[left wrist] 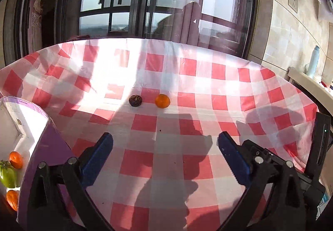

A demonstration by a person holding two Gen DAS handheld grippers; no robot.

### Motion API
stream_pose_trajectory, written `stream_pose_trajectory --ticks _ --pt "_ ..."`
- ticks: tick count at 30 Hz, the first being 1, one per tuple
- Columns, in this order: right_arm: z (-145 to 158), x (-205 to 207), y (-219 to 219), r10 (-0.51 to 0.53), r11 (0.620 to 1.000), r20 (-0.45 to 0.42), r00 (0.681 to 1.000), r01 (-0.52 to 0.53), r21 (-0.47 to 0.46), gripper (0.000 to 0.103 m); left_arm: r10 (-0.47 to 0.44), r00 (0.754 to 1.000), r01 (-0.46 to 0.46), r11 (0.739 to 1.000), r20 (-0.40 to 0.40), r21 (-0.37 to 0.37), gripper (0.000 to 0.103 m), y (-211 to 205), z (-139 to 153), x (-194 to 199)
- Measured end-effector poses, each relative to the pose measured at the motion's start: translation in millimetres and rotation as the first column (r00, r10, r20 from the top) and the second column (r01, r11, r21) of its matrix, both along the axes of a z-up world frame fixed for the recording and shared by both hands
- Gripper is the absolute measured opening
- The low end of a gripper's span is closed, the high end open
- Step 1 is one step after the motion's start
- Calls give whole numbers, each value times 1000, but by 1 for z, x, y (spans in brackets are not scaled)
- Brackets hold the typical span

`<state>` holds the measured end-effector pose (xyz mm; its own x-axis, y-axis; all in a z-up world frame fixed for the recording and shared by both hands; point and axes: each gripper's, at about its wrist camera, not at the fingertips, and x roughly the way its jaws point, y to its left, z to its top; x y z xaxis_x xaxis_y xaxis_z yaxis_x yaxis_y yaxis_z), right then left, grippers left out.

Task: Organize fruits
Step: 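Move both tools back over the last dried fruit and mandarin, then grasp the mandarin with the right tool while the left tool grasps the dried fruit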

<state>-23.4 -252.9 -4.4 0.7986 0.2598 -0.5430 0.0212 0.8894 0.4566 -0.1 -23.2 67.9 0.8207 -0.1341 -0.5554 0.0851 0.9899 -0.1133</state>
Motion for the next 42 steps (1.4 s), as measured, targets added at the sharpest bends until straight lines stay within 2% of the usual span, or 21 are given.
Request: stream_pose_trajectory --ticks 4,6,8,11,15,19,23,31,34,35,36,40,42 --pt "-15 29 -2 9 1000 -29 1000 -9 -20 87 79 988 -88 994 -132 -62 101 21 -54 30" --pt "-17 43 6 29 998 -41 999 -31 -46 87 129 978 -147 984 -166 -103 101 36 -68 33" --pt "-19 58 17 54 996 -47 997 -57 -74 87 139 971 -174 970 -195 -171 101 52 -72 33" --pt "-18 78 32 101 989 -48 994 -105 -101 87 143 971 -184 959 -193 -217 101 64 -72 32" --pt "-21 109 48 167 980 -78 983 -174 -99 87 103 975 -154 953 -197 -262 101 66 -75 34" --pt "-20 137 70 205 966 -95 974 -217 -142 83 150 973 -197 936 -175 -293 101 72 -75 30" --pt "-19 170 109 279 934 -120 953 -298 -197 81 191 967 -237 915 -168 -327 101 79 -76 27" --pt "-23 233 179 334 864 -206 920 -386 -324 76 192 968 -237 913 -164 -332 101 79 -76 27" --pt "-24 241 192 331 835 -218 918 -392 -386 68 191 968 -237 912 -163 -336 101 79 -76 27" --pt "-23 240 192 312 828 -214 926 -376 -417 49 191 968 -237 912 -163 -336 101 79 -76 27" --pt "-23 237 189 301 825 -213 930 -366 -431 40 190 968 -236 912 -163 -336 101 79 -76 27" --pt "-23 204 151 260 877 -188 947 -314 -364 40 189 968 -235 910 -163 -340 101 80 -76 27" --pt "-23 178 117 224 928 -160 961 -261 -265 40 183 970 -230 912 -162 -341 101 80 -75 27"
